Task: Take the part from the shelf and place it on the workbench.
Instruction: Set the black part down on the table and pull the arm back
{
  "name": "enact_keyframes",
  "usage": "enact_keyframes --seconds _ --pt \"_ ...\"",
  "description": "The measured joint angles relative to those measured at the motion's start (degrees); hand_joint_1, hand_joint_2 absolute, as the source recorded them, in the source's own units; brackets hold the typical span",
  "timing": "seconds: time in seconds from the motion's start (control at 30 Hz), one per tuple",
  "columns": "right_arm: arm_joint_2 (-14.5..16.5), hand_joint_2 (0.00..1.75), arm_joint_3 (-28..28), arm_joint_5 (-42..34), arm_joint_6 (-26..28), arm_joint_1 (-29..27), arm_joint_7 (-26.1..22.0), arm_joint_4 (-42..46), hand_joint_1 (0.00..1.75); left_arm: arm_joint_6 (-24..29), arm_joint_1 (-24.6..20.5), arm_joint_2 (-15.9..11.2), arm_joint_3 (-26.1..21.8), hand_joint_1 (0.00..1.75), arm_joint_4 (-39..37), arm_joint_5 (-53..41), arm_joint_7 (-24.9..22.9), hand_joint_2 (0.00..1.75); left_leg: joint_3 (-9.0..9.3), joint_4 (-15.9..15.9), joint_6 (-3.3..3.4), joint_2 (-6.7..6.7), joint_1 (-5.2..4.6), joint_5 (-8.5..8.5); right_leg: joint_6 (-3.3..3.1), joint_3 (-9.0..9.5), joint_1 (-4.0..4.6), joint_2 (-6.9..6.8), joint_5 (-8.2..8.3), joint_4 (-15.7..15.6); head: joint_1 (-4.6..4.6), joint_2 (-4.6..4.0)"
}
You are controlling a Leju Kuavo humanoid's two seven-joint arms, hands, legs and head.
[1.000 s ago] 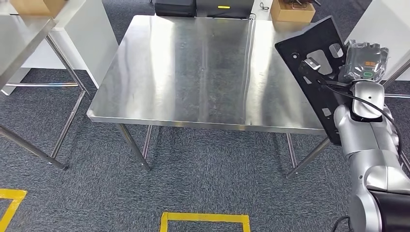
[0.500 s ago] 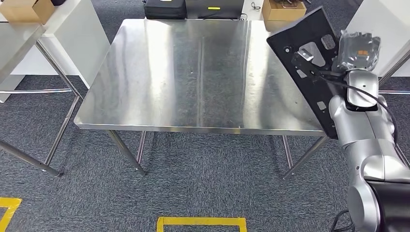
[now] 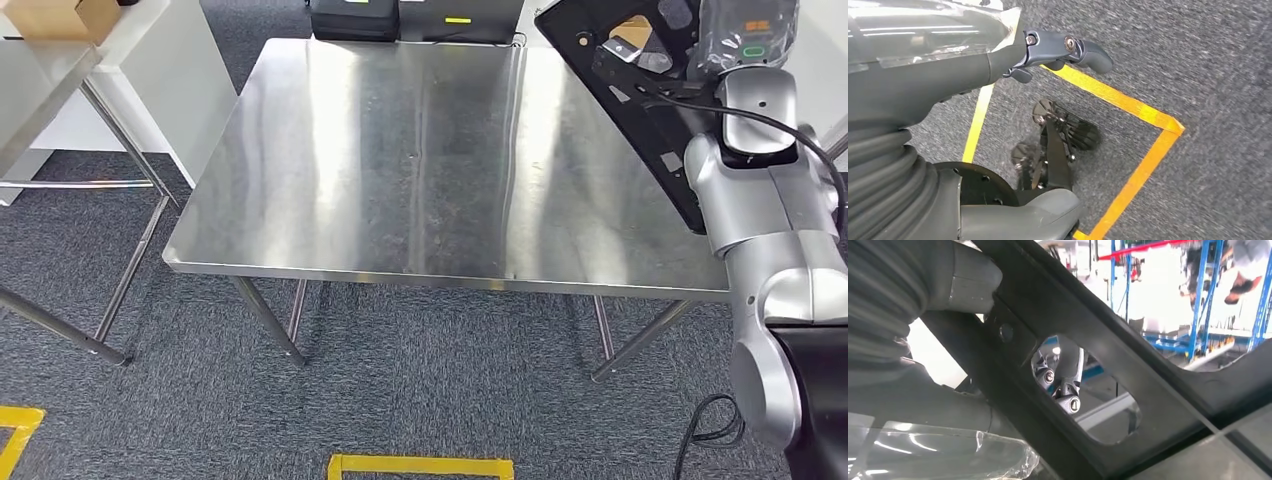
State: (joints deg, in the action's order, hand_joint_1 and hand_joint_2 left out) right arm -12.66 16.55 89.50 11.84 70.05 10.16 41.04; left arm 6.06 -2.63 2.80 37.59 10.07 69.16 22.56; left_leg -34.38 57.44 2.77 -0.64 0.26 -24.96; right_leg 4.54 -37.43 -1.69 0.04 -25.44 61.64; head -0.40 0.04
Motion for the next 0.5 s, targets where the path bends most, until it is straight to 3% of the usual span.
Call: enact_keyframes --seconds 0.07,0.2,0.23,0.3,0.37,0.4,0.43,0.5 --pt "-0.16 1.75 0.60 -0.64 0.23 1.03 -0.03 -0.48 1.75 -0.36 0.03 -0.32 -0.14 0.00 -0.02 0.01 0.02 1.75 0.13 0.42 -0.66 -0.06 -0.17 -0.65 -0.56 1.79 0.14 -0.09 1.34 -3.74 -0.04 0.00" --pt "-0.93 1.75 1.55 -2.10 0.69 2.66 -0.47 -1.44 1.75 -0.64 0.06 -0.67 -0.28 0.00 -0.01 -0.08 0.18 1.75 -0.48 1.86 -1.48 0.19 0.15 -1.89 -2.63 2.27 0.19 0.21 1.08 -3.87 -0.20 0.00" --pt "-1.15 1.75 1.75 -2.48 0.98 3.06 -0.65 -1.76 1.75 -0.67 0.06 -0.73 -0.28 0.00 -0.01 -0.12 0.23 1.75 -1.62 4.22 -1.76 0.31 0.24 -3.12 -3.00 2.47 0.07 0.24 0.97 -3.92 -0.30 0.00" --pt "-1.54 1.75 2.17 -3.28 1.81 3.46 -0.81 -2.65 1.75 -0.75 0.07 -0.83 -0.28 0.00 -0.01 -0.18 0.33 1.75 -5.56 11.87 -2.10 0.47 0.35 -6.30 -3.52 2.80 0.20 0.26 0.66 -3.92 -0.51 0.01" --pt "-1.72 1.75 2.55 -3.88 2.63 3.33 -0.81 -3.83 1.75 -0.82 0.09 -0.90 -0.28 0.00 -0.01 -0.20 0.35 1.75 -9.05 17.45 -2.09 0.48 0.36 -7.40 -3.84 3.10 0.48 0.36 0.42 -3.91 -0.51 0.00" --pt "-1.78 1.75 2.70 -4.06 2.95 3.17 -0.81 -4.35 1.75 -0.84 0.09 -0.93 -0.28 0.00 -0.01 -0.20 0.35 1.75 -9.43 17.27 -1.90 0.48 0.34 -6.38 -4.00 3.32 0.62 0.44 0.29 -3.90 -0.50 0.00" --pt "-1.84 1.75 2.84 -4.16 3.17 3.05 -0.81 -4.80 1.75 -0.85 0.09 -0.98 -0.28 0.00 -0.01 -0.20 0.36 1.75 -8.61 14.69 -1.54 0.46 0.29 -4.36 -4.12 3.59 0.77 0.54 0.13 -3.91 -0.50 0.00" --pt "-1.95 1.75 3.06 -4.26 3.43 2.96 -0.81 -5.42 1.75 -0.86 0.08 -1.20 -0.28 0.00 -0.01 -0.20 0.37 1.75 -5.17 6.64 -0.42 0.46 -0.01 -0.17 -4.19 4.05 1.04 0.72 -0.22 -3.96 -0.47 0.01"
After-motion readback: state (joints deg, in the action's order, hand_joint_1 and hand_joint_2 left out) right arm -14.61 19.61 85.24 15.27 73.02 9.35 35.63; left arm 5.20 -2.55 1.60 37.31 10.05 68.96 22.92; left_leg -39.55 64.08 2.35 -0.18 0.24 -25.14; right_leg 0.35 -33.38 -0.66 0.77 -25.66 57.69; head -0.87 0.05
